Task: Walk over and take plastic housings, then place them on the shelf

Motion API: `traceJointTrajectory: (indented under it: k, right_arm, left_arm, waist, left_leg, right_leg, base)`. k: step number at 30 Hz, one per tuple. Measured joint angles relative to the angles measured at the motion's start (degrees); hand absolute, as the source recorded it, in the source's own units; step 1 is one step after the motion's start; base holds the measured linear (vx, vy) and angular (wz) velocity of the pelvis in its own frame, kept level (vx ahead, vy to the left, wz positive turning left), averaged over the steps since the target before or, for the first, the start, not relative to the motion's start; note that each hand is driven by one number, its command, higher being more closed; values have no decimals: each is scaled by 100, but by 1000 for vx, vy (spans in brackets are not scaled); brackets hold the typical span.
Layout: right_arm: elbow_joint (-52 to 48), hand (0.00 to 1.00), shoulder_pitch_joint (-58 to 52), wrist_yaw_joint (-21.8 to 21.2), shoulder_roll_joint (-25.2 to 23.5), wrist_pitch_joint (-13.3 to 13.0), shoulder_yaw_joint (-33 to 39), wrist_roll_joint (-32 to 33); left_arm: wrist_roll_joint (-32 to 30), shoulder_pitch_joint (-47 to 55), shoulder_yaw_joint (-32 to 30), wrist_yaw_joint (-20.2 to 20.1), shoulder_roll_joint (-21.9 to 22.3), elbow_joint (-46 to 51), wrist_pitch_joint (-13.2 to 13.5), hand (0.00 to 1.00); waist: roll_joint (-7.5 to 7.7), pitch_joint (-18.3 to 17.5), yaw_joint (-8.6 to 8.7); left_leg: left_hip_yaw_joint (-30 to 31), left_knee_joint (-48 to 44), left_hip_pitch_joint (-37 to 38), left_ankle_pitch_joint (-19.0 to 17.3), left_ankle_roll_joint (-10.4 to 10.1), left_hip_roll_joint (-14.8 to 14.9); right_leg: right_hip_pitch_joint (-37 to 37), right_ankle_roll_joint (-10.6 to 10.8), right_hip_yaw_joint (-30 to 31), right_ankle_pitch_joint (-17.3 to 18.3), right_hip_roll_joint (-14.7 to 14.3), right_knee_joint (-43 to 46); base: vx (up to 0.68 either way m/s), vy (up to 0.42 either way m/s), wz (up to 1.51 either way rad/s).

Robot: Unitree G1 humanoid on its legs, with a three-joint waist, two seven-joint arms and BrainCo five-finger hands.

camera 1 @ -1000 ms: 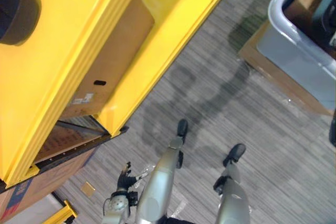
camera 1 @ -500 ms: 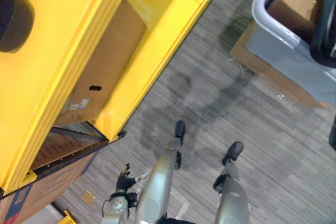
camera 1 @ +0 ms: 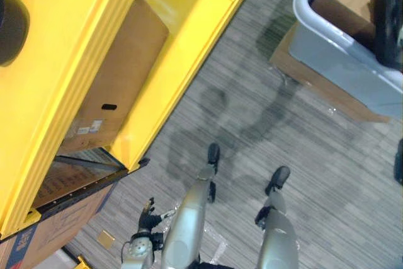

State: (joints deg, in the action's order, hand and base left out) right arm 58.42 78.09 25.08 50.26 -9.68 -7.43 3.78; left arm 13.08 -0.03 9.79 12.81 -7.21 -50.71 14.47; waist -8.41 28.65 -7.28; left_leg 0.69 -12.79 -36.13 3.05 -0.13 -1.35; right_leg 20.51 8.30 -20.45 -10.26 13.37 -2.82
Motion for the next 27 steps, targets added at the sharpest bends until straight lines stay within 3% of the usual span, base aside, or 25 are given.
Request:
traceJointTrajectory:
  k: [5, 11, 14, 17, 20, 27]
  right_arm:
    - [-1005, 0, -18, 505, -67, -360, 912, 254]
    - [-912, 0, -314, 902, -192, -430, 1609, 392]
    - [149, 0, -342, 850, -191, -293, 1721, 510]
    - [1049, 0, -342, 515, -191, 19, 1741, 865]
    - [1465, 0, -341, 270, -186, 210, 1731, 898]
    - [1861, 0, -301, -11, -109, 371, 1373, 884]
  left_arm:
    - [-6, -2, -12, 93, 2, 6, 1, 0]
    - [-8, -2, -103, 226, 30, 3, 2, 0]
    - [-4, -3, -134, 262, 45, -3, 8, 0]
    - [10, -3, -134, 263, 43, -13, 5, 0]
    - [48, -2, -133, 252, 40, -17, 1, 0]
    - [60, -2, -124, 216, 30, -2, 4, 0]
  waist:
    - [6, -1, 52]
    - [15, -5, 210]
    - [28, -10, 254]
    - [28, -10, 278]
    - [28, -10, 296]
    - [29, -10, 313]
  left_leg:
    - [17, 35, 11, 52, -3, -7]
    - [3, 57, 64, 84, -6, 3]
    - [-4, 310, 215, 217, -37, 13]
    - [-4, 542, 276, 364, -83, 60]
    - [-7, 672, 331, 435, -103, 87]
    - [3, 946, 417, 592, -105, 80]
  right_leg:
    - [1, 2, 2, -1, 8, 15]
    - [-26, 4, 24, -3, 8, 27]
    - [-52, 3, 34, -2, 2, 31]
    - [3, 0, 43, 0, -40, 31]
    - [17, -5, 48, -5, -62, 31]
    - [49, -13, 36, -11, -56, 31]
  base:
    - [-57, 2, 2]
    - [-55, -2, -2]
    - [-51, -18, -2]
    - [-44, -32, -3]
    - [-11, -10, -1]
    - [-16, -10, 2]
